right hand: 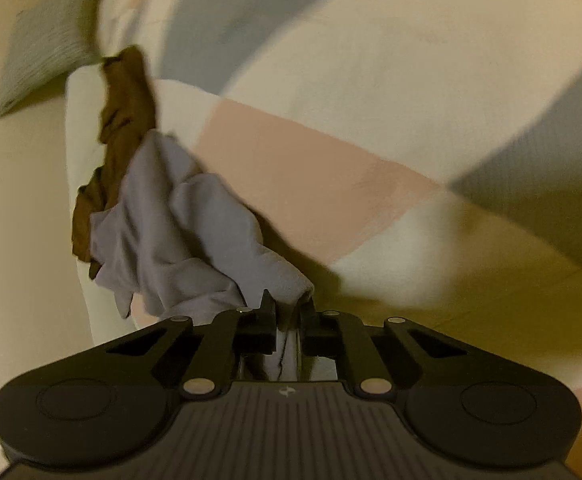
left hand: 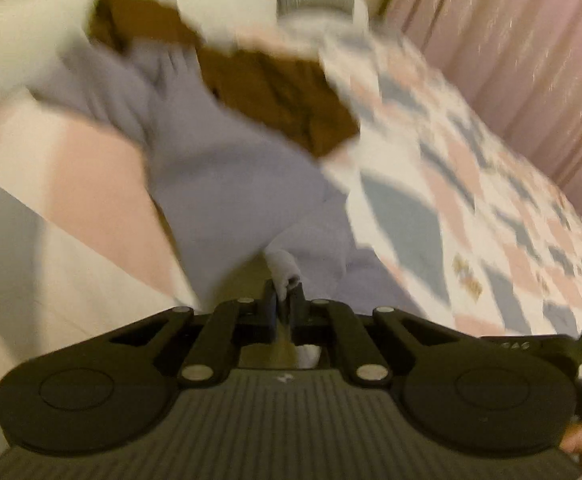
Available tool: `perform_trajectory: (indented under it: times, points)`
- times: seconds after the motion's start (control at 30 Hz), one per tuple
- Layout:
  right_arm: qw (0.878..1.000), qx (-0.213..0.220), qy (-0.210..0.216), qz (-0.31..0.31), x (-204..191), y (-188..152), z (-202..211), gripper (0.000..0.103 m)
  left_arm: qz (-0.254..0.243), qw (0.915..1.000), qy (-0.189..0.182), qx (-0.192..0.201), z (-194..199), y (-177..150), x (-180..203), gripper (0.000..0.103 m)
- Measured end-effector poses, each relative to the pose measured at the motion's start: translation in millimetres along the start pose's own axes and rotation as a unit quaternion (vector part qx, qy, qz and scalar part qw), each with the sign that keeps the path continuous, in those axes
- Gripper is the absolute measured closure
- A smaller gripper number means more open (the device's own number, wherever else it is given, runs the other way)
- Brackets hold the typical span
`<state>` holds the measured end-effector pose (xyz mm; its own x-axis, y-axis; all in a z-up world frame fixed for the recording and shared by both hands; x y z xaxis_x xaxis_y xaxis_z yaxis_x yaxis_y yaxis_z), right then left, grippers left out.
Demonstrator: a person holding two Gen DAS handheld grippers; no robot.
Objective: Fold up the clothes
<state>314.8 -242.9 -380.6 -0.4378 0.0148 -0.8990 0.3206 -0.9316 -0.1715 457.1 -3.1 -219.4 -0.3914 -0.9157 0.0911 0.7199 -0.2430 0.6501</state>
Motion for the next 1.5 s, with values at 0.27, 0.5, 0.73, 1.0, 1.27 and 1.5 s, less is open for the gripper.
perform_trajectory:
  times: [0.27,0.5,0.73,1.0,1.27,1.5]
  points:
    - [0.99,0.092,0.057,0.087,-81.1,15.8,126.6,0.096,-0.003,0.9885,0.015,0.151,206.7,-24.7,35.6,0.1]
    - [0.979,0.073,0.079,0.176,-109.8,-11.1,267.3,0.096,-0.068,0.9946,-0.023,0.075,295.6,-181.2,165.7,0.1]
    - [0.967,0.079,-0.062,0.234,-25.2,-28.6,446.9,0.095,-0.209,0.9686,-0.13,-0.036,301.0,-301.5,323.6,0.099]
    - [0.948,0.192,-0.181,0.18,76.4,9.5,641.3,0.095,-0.414,0.88,-0.226,-0.055,315.5,-390.2,444.0,0.092]
    - [0.949,0.163,-0.268,0.039,211.1,18.8,681.2,0.071,-0.534,0.8154,-0.194,-0.111,288.3,-428.7,413.1,0.076]
    - [0.962,0.162,-0.222,0.001,234.9,15.3,689.6,0.06,-0.721,0.6705,-0.174,-0.002,266.0,-514.9,432.5,0.066]
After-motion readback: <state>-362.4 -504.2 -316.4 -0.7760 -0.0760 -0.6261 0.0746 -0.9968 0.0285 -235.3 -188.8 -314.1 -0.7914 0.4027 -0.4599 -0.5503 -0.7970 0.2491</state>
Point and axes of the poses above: each gripper's, at about its wrist camera, not at the fingertips, and z roughly against the way its jaws point, x to its right, y to its top, the point moved 2 cm from there along -z, roughly the way its jaws point, and after that the axes turned 10 degrees about y, right-handed, at the moved point
